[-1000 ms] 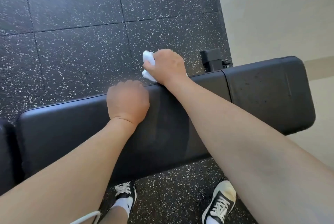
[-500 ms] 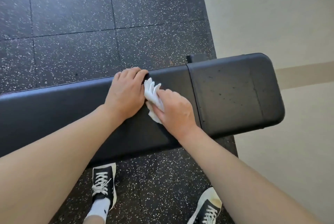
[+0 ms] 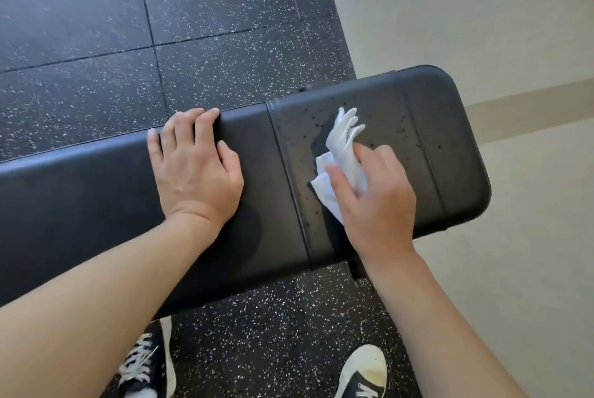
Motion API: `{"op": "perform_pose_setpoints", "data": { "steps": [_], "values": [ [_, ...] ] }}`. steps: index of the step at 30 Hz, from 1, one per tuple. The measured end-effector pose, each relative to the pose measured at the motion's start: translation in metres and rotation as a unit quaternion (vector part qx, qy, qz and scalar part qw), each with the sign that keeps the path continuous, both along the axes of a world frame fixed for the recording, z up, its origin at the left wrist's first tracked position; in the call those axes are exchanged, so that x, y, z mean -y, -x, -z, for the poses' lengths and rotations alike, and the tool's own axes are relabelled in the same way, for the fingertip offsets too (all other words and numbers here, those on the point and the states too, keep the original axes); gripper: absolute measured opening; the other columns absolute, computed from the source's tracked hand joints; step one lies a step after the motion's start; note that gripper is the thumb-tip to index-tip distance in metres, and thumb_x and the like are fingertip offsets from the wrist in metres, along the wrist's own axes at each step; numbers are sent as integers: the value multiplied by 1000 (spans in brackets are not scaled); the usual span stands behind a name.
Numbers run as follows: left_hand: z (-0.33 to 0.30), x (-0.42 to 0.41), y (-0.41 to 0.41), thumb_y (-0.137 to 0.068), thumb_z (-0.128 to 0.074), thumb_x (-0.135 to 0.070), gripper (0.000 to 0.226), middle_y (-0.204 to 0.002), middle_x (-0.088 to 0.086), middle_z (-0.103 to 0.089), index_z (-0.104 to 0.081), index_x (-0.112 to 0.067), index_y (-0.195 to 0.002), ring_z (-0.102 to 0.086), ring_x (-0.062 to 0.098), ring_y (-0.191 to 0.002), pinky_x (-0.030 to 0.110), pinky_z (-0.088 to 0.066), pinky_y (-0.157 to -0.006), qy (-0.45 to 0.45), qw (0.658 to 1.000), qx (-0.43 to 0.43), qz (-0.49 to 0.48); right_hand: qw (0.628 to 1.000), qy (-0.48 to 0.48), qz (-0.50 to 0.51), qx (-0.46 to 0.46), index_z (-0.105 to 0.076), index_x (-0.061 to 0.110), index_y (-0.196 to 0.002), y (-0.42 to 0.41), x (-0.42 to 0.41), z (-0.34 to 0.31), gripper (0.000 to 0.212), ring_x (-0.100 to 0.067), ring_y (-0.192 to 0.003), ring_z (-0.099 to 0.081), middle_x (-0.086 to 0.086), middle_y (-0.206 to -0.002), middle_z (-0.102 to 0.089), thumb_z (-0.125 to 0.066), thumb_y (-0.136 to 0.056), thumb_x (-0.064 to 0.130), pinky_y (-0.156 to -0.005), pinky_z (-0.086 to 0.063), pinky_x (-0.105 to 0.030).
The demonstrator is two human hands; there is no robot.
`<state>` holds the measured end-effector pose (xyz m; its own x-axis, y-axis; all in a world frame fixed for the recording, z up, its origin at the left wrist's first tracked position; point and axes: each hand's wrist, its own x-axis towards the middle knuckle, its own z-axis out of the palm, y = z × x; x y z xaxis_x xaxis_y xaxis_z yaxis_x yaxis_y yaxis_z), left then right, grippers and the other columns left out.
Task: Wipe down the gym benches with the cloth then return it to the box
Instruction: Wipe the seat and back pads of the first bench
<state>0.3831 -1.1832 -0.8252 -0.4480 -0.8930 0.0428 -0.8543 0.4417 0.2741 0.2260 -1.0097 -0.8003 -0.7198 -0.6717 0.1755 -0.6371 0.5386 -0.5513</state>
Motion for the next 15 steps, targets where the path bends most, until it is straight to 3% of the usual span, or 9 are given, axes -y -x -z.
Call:
{"op": "perform_pose_setpoints", "data": {
  "steps": [3, 7, 11, 15],
  "values": [
    [2, 0, 0, -94, -40, -32, 52, -146, 6, -51, -51, -20, -143, -42, 33, -141, 54, -18, -127, 7, 1000, -3, -4, 999, -24, 0, -48, -70, 15, -103, -16, 43, 16, 31, -22, -75, -49, -1, -86, -53, -63, -100, 45, -63, -42, -36],
    [4, 2, 1, -93, -38, -33, 53, -147, 5, -51, -51, -20, -143, -42, 33, -141, 55, -19, -126, 7, 1000, -7, -10, 994, 2, -87, -70, -70, 13, -103, -40, 100, 25, 30, -24, -76, -54, -4, -88, -57, -66, -97, 42, -64, -46, -40],
    [2, 1, 3, -93, -38, -32, 54, -147, 5, -51, -51, -20, -144, -42, 33, -141, 54, -18, -127, 4, 1000, 0, -8, 989, 26, -123, -75, -72, 13, -96, -24, 102, 22, 28, -25, -72, -56, -4, -84, -58, -66, -94, 41, -59, -46, -37],
    [0, -1, 3, -92, -40, -31, 54, -147, 7, -51, -52, -18, -144, -42, 34, -141, 56, -19, -126, 10, 1000, -2, -5, 988, -17, -14, -151, -72, 17, -90, 66, 73, 23, 25, -30, -70, -58, -4, -78, -57, -64, -94, 40, -55, -48, -40]
  ]
}}
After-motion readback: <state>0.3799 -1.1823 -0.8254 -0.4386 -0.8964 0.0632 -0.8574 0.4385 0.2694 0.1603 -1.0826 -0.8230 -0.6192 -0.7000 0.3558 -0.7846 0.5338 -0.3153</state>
